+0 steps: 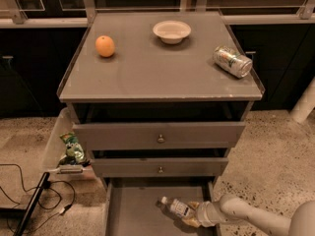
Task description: Place blue plastic bottle into bottom drawer
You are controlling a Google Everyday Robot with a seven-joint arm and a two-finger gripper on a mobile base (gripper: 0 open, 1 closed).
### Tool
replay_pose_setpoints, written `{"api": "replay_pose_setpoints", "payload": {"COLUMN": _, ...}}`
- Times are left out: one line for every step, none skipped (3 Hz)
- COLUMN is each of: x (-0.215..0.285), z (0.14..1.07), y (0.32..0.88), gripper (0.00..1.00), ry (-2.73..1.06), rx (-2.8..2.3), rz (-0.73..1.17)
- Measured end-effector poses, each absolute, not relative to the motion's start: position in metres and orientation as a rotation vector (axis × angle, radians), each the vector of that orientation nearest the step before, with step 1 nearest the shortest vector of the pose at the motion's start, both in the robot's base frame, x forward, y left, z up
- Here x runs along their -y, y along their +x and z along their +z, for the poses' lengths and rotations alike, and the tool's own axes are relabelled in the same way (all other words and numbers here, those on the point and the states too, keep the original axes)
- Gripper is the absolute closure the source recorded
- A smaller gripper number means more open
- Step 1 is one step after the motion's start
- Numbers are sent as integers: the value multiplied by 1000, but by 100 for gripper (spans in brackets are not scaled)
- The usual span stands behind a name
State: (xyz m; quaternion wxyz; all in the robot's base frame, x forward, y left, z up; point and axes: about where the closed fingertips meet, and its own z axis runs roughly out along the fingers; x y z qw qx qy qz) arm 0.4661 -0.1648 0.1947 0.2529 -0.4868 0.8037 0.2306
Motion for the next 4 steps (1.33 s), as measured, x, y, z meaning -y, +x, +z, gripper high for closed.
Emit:
{"api": "replay_pose_setpoints", "payload": {"x": 157, "z": 156, "y": 469, "gripper": 100, "ry": -1325, "rx": -2101, "rz": 662}}
{"api": "replay_pose_setpoints", "payload": {"x": 149, "z": 136, "y": 473, "gripper": 100, "ry": -1326, "rx": -2050, "rz": 680}}
{"api": "replay_pose_setpoints", "payload": {"x": 149, "z": 136, "y": 473, "gripper": 81, "ry": -1326, "rx": -2047, "rz": 678}}
{"api": "replay_pose_setpoints", "payload": {"x": 149, "z": 136, "y": 473, "gripper": 58, "ry": -1326, "rx": -2047, "rz": 678}}
